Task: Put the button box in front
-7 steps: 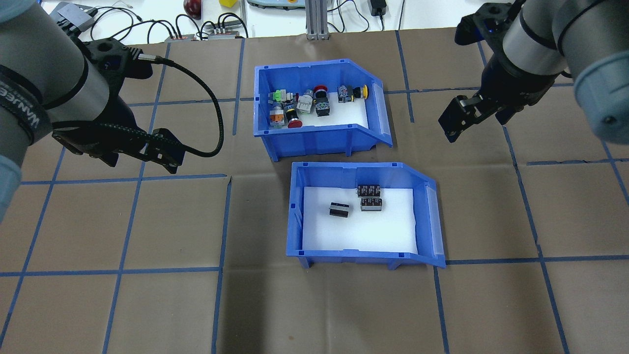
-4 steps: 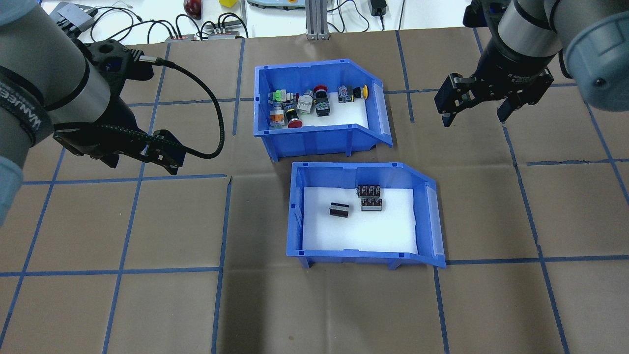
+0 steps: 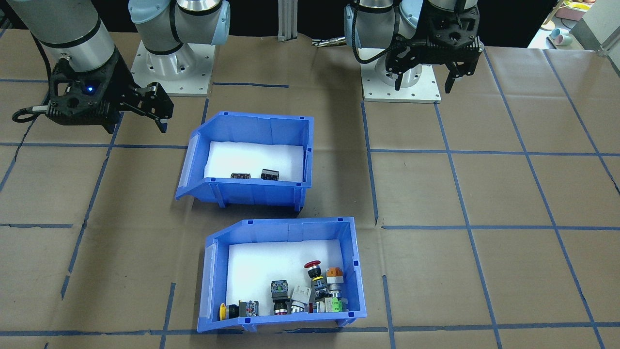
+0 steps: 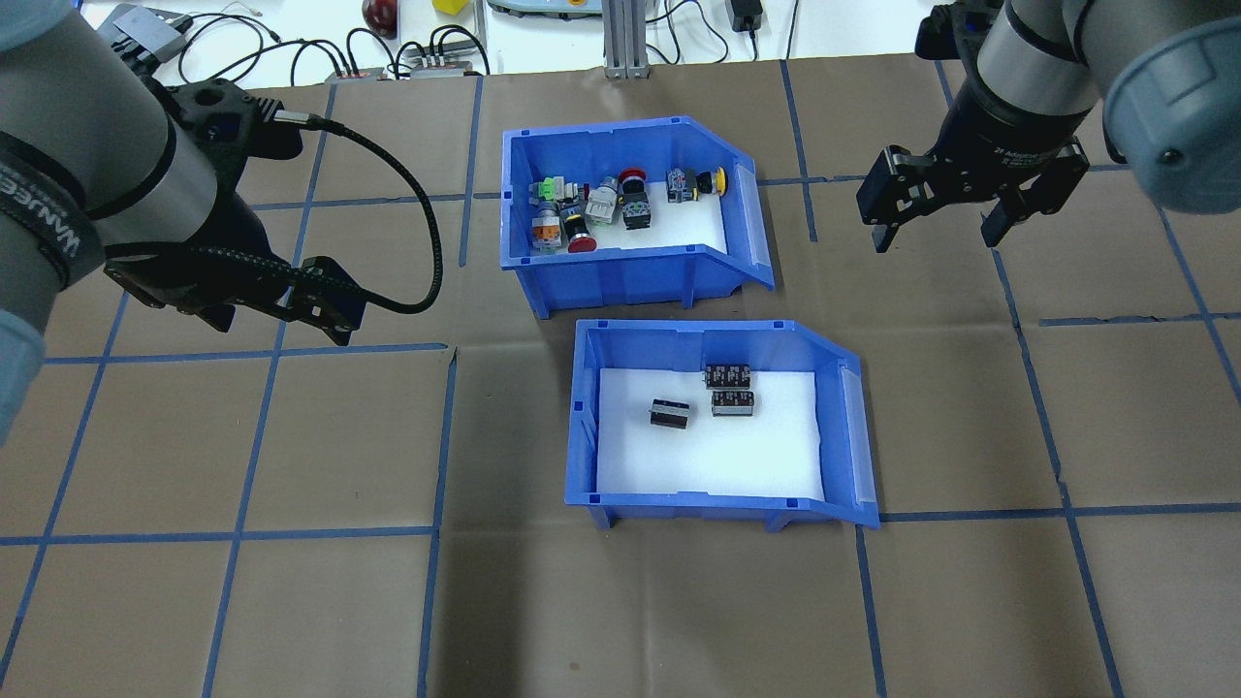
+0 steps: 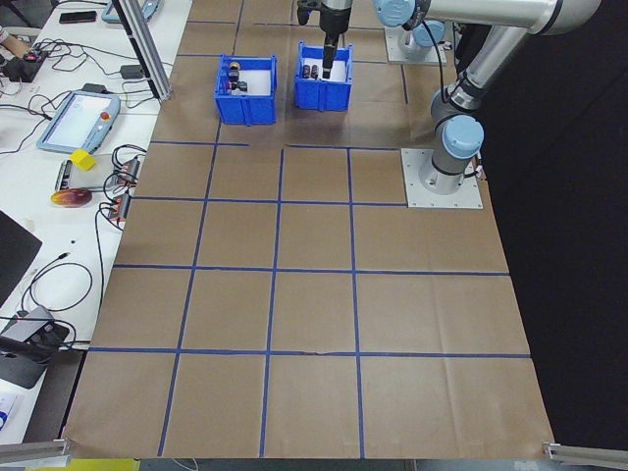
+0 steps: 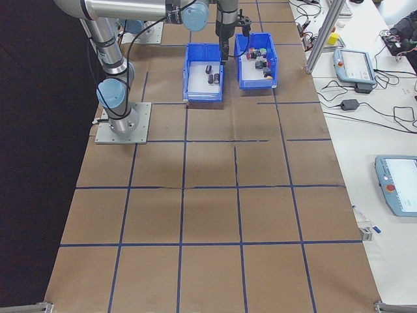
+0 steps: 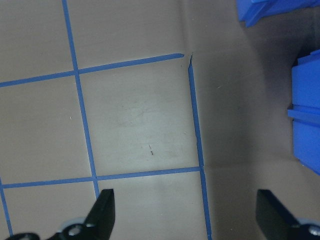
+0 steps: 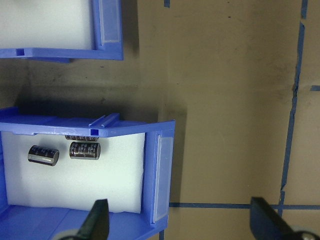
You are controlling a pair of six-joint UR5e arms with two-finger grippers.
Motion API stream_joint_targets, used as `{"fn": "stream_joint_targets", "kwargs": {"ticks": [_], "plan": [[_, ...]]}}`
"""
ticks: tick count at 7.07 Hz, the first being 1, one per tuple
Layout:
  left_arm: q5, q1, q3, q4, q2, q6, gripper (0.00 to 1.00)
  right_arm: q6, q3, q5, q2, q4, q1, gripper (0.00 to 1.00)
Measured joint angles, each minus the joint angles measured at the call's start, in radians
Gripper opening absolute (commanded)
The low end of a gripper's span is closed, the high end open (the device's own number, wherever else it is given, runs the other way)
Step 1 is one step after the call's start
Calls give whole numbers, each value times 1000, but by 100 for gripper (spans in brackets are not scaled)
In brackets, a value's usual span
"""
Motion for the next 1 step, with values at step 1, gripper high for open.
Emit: {"fn": "stream_joint_targets", "kwargs": {"ticks": [1], "plan": [[0, 0, -1, 0, 0, 0, 99, 0, 0, 0, 0, -1, 0, 100]]}}
